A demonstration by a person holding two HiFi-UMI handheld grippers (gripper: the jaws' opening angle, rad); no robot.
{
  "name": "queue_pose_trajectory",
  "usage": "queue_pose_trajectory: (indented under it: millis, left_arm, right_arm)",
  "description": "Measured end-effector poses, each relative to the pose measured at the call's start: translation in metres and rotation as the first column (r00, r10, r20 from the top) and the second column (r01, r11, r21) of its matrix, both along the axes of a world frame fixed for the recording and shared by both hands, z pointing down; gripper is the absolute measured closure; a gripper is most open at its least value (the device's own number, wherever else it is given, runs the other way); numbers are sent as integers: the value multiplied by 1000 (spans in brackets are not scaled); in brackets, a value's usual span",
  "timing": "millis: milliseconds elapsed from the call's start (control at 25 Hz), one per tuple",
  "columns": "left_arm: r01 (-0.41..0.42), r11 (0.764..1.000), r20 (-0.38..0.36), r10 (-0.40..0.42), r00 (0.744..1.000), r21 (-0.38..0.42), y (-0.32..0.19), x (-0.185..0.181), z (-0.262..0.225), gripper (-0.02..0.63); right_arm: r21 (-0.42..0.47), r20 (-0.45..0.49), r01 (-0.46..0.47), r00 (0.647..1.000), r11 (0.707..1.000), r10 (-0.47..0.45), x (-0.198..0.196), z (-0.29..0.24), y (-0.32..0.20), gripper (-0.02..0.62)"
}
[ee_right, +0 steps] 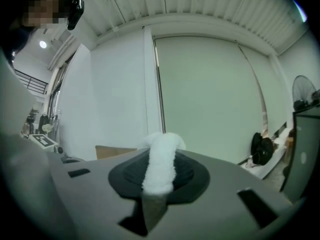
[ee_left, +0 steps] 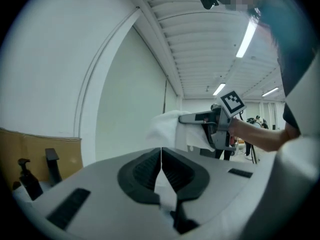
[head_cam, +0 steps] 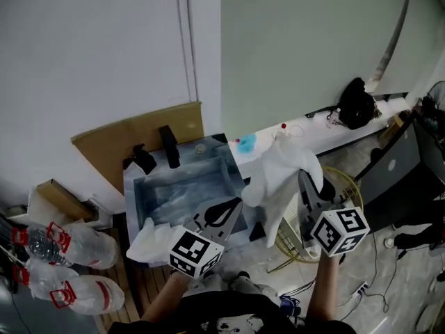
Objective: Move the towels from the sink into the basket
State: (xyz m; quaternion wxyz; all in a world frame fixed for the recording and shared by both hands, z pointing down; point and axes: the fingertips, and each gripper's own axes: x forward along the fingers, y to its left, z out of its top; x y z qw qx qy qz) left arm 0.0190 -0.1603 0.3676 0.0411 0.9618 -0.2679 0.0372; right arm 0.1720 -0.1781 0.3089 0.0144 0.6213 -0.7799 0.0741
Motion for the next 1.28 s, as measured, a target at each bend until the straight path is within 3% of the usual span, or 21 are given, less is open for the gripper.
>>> queue_pose_trajectory:
  millis: [320, 680, 960, 1280]
  left_arm:
    - [-164, 986, 3, 164, 986, -11, 25, 89, 3, 597]
    - [-263, 964, 9, 264, 964, -44, 42, 172, 17, 597]
    - [-285, 956, 28, 288, 957, -75, 46, 215, 29, 597]
    - [-252, 960, 73, 262, 962, -123, 39, 224, 49, 597]
  right_arm:
    - [32, -5, -227, 974, 973, 227, 127, -19, 38, 535]
    - [-35, -26, -347, 938, 937, 346, 227, 27, 56, 535]
    - [-212, -20, -359, 932, 909, 363, 273, 132, 47, 534]
    - [-485, -51, -326, 937, 812, 346, 282, 290, 38, 534]
